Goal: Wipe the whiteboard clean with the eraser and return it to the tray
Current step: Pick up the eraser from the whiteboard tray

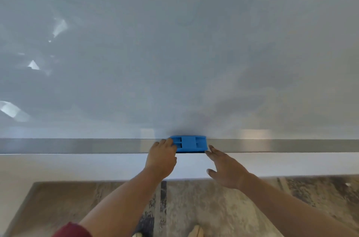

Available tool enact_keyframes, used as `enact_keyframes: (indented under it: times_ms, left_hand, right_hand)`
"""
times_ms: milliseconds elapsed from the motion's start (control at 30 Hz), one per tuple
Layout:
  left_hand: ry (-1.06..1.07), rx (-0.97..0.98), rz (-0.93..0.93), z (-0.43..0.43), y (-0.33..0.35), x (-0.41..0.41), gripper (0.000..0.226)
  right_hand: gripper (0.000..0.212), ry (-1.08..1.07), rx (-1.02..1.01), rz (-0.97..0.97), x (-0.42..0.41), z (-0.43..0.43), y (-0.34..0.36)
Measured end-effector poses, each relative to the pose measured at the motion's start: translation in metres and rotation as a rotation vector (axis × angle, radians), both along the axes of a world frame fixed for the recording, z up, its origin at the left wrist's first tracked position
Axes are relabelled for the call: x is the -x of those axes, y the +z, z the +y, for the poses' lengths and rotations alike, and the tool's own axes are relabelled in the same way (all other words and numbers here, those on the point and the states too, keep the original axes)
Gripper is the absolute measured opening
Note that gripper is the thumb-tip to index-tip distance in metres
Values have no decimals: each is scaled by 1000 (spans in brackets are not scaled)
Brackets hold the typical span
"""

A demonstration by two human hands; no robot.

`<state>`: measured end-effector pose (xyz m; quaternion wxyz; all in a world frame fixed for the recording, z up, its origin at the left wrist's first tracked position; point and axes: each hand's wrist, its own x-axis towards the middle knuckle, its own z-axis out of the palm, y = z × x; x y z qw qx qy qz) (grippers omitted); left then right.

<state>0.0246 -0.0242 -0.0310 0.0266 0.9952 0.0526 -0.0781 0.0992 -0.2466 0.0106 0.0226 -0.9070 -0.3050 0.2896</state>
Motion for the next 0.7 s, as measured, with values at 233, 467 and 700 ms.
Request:
enact_keyframes:
  times_ms: [233, 467, 700]
  left_hand:
    - [207, 49, -56, -16, -5, -9, 30]
    - [163, 131, -244, -28, 21, 6, 20]
    - [185, 278, -506, -31, 38, 74, 16]
  right_hand:
    - [65, 178, -86, -47, -37, -3, -3]
    - [73, 293, -318, -167, -42, 2, 3]
    - [81, 502, -444, -106, -23, 26, 40]
